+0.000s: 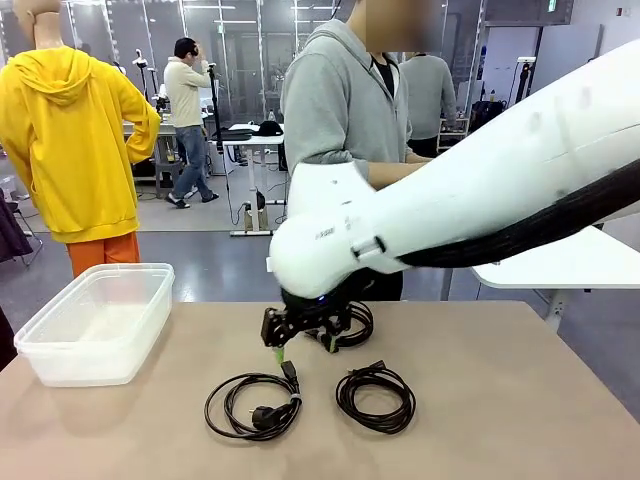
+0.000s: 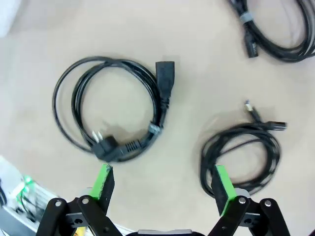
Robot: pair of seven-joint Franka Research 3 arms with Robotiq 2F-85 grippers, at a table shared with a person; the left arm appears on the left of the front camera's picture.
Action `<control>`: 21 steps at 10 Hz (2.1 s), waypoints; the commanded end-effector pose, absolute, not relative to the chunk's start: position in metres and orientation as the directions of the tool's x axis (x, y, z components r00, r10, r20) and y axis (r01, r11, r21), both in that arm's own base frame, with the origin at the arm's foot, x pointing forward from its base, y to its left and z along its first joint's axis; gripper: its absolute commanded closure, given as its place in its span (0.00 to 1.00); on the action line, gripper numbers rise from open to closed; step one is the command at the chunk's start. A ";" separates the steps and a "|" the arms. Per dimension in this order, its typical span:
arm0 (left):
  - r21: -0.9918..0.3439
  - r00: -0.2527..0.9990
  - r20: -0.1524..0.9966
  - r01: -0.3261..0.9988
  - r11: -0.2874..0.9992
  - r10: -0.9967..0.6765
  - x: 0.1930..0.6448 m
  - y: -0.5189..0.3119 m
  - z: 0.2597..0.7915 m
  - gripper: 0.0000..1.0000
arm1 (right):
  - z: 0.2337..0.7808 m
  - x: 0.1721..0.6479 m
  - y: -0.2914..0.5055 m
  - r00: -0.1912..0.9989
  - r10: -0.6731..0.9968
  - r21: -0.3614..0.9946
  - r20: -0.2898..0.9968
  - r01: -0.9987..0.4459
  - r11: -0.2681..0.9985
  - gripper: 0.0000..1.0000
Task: Organize and store the cables.
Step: Place the Power Cable into the Organizing box.
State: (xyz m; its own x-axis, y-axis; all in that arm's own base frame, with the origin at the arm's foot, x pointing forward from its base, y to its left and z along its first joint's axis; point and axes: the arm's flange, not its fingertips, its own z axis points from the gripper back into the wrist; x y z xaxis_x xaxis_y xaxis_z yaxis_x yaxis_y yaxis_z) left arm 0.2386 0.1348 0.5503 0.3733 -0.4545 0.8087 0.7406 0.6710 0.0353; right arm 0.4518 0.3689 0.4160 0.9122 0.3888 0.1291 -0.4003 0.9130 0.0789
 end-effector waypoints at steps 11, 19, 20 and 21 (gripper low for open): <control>0.039 0.355 0.815 0.754 0.656 -0.457 0.240 0.135 0.551 0.00 | 0.516 0.330 -0.078 0.737 0.337 0.251 0.586 -0.561 0.789 0.00; 0.039 0.355 0.815 0.754 0.656 -0.457 0.240 0.135 0.551 0.00 | 0.480 0.303 -0.185 0.634 0.206 0.291 0.745 -0.588 0.755 0.00; 0.039 0.355 0.815 0.754 0.656 -0.457 0.240 0.135 0.551 0.00 | 0.480 0.303 -0.185 0.634 0.206 0.291 0.745 -0.588 0.755 0.00; 0.039 0.355 0.815 0.754 0.656 -0.457 0.240 0.135 0.551 0.00 | 0.480 0.303 -0.185 0.634 0.206 0.291 0.745 -0.588 0.755 0.00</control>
State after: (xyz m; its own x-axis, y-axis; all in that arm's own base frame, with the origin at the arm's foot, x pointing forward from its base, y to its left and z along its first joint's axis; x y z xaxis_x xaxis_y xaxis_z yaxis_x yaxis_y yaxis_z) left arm 0.2387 0.1349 0.5504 0.3736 -0.4541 0.8088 0.7403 0.6714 0.0349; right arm 0.3052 -0.1829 0.4771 0.6453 0.1978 0.7379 -0.5756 0.7609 0.2994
